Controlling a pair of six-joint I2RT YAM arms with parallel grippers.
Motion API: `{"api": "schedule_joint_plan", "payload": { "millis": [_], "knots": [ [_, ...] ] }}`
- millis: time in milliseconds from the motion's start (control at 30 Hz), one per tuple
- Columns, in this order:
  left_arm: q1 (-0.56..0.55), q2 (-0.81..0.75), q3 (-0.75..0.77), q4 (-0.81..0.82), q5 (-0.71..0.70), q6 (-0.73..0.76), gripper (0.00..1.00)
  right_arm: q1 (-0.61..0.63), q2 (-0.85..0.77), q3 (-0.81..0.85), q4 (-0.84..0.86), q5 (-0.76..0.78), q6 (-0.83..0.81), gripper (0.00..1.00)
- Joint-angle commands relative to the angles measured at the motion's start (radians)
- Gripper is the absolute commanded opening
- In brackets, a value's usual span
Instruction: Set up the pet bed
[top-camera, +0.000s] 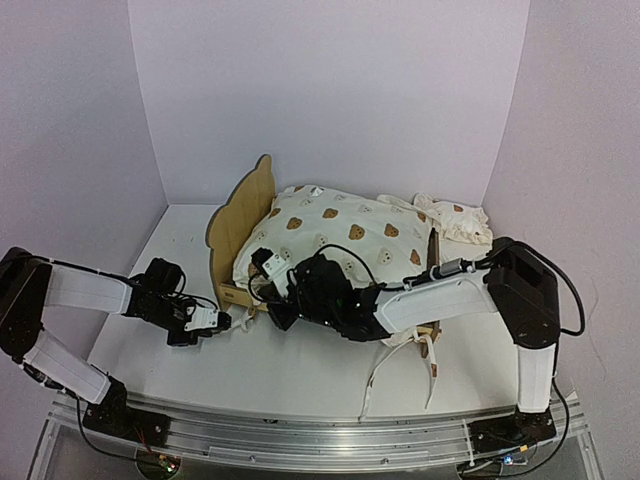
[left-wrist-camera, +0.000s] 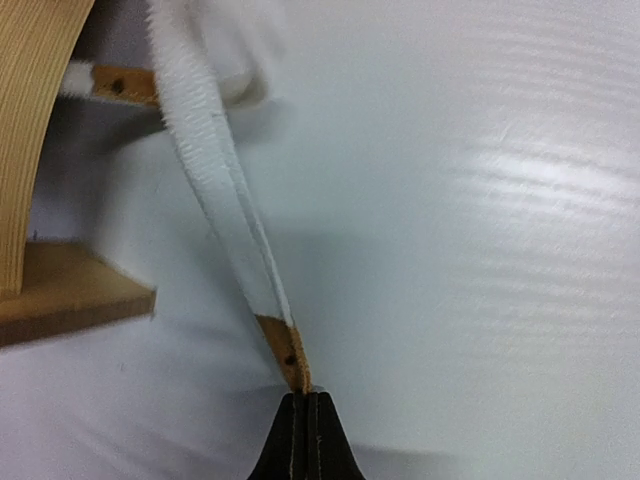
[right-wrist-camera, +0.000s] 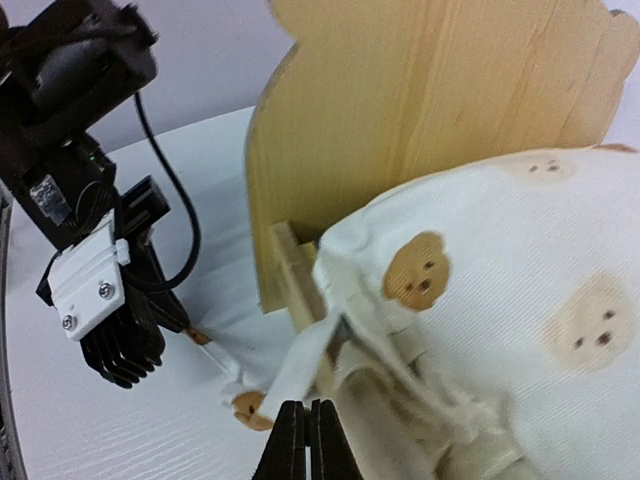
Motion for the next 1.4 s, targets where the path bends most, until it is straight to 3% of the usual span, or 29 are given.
{"api": "schedule_joint_plan", "payload": {
  "millis": [0, 200, 433, 467, 500, 567, 600, 633, 733, 867, 900, 967, 1033, 1067, 1167, 1367],
  "knots": [
    [0.112, -0.037, -0.012, -0.122, -0.151, -0.015, 0.0, -0.075, -0.087, 0.096, -0.076, 0.06, -0.09, 0.0],
    [0.186, -0.092, -0.068, -0.13, -0.164, 0.024, 0.0, -0.117, -0.186, 0.108, -0.077, 0.125, -0.15, 0.0],
    [0.187, -0.163, -0.095, -0.114, -0.092, -0.077, 0.0, -0.122, -0.238, 0.03, -0.107, 0.091, -0.105, 0.0],
    [0.187, -0.176, -0.08, -0.112, -0.067, -0.128, 0.07, -0.122, -0.24, 0.026, -0.134, 0.061, -0.102, 0.0],
    [0.187, -0.193, -0.057, -0.094, -0.046, -0.213, 0.3, -0.122, -0.244, 0.012, -0.145, 0.042, -0.099, 0.09],
    [0.187, -0.232, -0.032, -0.007, -0.03, -0.465, 0.85, -0.133, -0.258, -0.038, -0.149, -0.006, -0.104, 0.57],
    [0.187, -0.25, -0.028, 0.048, -0.048, -0.598, 0.97, -0.138, -0.262, -0.058, -0.148, -0.027, -0.116, 0.85],
    [0.187, -0.267, -0.028, 0.113, -0.094, -0.728, 0.99, -0.14, -0.266, -0.071, -0.147, -0.033, -0.131, 0.97],
    [0.187, -0.289, -0.023, 0.27, -0.249, -1.019, 1.0, -0.14, -0.288, -0.091, -0.147, -0.027, -0.149, 0.98],
    [0.187, -0.276, -0.094, 0.5, -0.332, -1.159, 1.0, -0.14, -0.32, -0.105, -0.147, -0.002, -0.171, 0.98],
    [0.187, -0.278, -0.138, 0.584, -0.331, -1.182, 1.0, -0.14, -0.324, -0.107, -0.147, 0.0, -0.176, 0.98],
    [0.187, -0.269, -0.255, 0.899, -0.326, -1.19, 1.0, -0.14, -0.328, -0.103, -0.152, -0.005, -0.184, 0.98],
    [0.188, -0.206, -0.388, 1.237, -0.326, -1.195, 1.0, -0.14, -0.322, -0.091, -0.165, -0.022, -0.186, 0.98],
    [0.188, -0.153, -0.407, 1.329, -0.313, -1.193, 1.0, -0.141, -0.316, -0.081, -0.17, -0.026, -0.186, 0.98],
    [0.191, -0.075, -0.386, 1.338, -0.271, -1.178, 1.0, -0.14, -0.309, -0.067, -0.183, -0.039, -0.188, 0.98],
    [0.237, 0.1, -0.429, 1.586, -0.129, -1.134, 1.0, -0.14, -0.315, -0.064, -0.185, -0.031, -0.207, 0.98]
  ]
}}
